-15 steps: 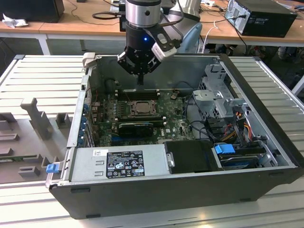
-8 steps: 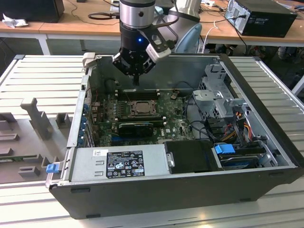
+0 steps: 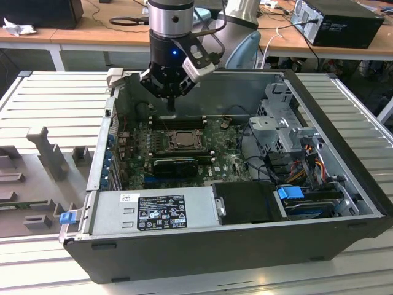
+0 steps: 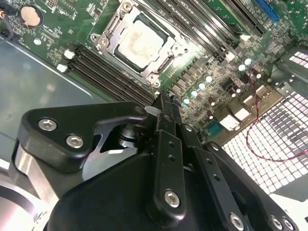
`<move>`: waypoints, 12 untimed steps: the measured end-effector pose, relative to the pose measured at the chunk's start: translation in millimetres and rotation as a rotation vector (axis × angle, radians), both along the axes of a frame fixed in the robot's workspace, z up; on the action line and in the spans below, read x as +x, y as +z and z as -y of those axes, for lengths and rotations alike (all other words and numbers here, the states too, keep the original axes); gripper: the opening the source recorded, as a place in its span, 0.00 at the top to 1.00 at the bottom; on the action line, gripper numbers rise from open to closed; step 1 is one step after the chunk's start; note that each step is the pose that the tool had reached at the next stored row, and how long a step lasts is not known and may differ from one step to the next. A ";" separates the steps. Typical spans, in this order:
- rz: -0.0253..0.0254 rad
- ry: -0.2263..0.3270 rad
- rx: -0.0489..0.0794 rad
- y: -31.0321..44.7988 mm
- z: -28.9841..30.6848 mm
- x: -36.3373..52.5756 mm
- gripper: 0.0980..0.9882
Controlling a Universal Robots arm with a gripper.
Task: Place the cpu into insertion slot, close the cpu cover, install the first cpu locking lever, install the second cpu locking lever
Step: 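Install the first cpu locking lever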
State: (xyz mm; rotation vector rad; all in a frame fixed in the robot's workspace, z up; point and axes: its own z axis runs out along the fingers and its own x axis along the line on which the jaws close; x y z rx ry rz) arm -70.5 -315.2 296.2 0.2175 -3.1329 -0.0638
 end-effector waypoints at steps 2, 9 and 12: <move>0.0002 0.000 0.000 -0.1 0.0 -2.0 0.99; 0.0006 0.000 0.000 -0.3 0.0 -11.7 0.99; 0.0007 0.000 0.000 -0.7 0.0 -21.1 0.99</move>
